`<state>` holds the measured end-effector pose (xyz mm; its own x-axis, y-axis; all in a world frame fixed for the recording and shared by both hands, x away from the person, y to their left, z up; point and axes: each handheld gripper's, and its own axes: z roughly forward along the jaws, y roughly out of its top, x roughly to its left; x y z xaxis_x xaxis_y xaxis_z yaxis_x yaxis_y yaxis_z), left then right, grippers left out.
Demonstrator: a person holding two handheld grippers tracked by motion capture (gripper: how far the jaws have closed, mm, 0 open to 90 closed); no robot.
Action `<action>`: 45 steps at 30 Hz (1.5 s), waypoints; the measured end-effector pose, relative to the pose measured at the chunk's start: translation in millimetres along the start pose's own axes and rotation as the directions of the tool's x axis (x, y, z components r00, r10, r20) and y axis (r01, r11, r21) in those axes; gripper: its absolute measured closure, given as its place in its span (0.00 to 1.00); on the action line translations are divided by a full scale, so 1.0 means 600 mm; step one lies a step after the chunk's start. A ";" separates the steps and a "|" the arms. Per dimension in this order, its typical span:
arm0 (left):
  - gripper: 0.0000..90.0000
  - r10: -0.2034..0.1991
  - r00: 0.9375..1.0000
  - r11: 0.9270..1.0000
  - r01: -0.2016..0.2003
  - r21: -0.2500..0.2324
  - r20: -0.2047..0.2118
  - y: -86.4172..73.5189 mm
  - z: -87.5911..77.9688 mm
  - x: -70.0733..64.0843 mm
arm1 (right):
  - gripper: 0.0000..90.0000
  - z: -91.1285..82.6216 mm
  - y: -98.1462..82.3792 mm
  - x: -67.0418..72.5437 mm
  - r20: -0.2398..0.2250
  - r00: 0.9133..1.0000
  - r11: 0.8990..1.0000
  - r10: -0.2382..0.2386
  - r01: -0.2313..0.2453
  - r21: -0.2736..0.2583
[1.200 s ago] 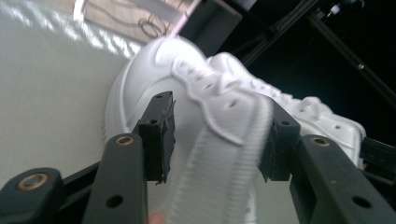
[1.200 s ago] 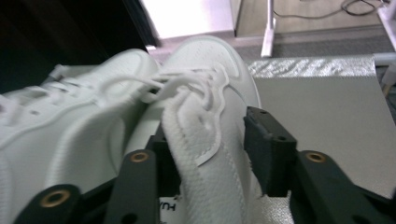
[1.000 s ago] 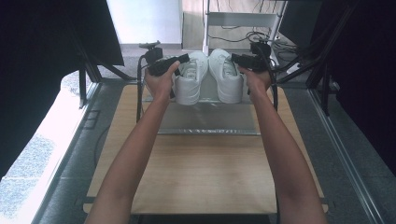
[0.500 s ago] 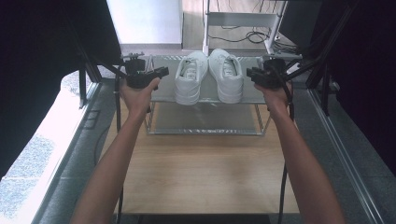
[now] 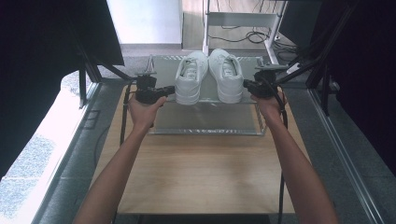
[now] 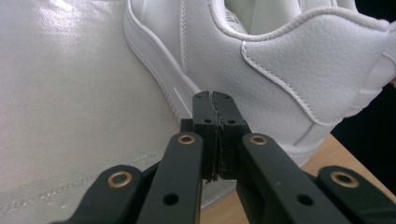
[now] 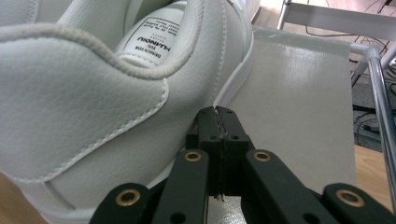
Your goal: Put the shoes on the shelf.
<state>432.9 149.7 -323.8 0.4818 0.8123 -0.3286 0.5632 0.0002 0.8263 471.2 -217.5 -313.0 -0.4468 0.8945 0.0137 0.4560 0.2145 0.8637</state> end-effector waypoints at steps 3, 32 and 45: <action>0.99 -0.024 1.000 1.000 0.024 -0.010 0.009 -0.002 0.001 0.001 | 1.00 -0.001 -0.002 0.004 -0.002 1.000 1.000 0.002 -0.002 0.004; 0.52 0.087 0.995 0.986 -0.078 -0.147 0.051 -0.082 -0.061 -0.052 | 0.61 -0.093 -0.085 0.046 -0.137 0.990 0.978 -0.037 0.008 -0.211; 0.45 0.114 0.989 0.992 -0.109 -0.059 0.091 -0.213 -0.111 -0.041 | 0.55 -0.154 -0.246 0.018 -0.186 0.982 0.983 0.021 -0.055 -0.178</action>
<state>304.4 168.6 -390.9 0.6021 0.7503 -0.2730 0.4672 -0.0538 0.8825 328.0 -275.9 -394.1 -0.5724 0.8104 0.1252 0.3357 0.0923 0.9374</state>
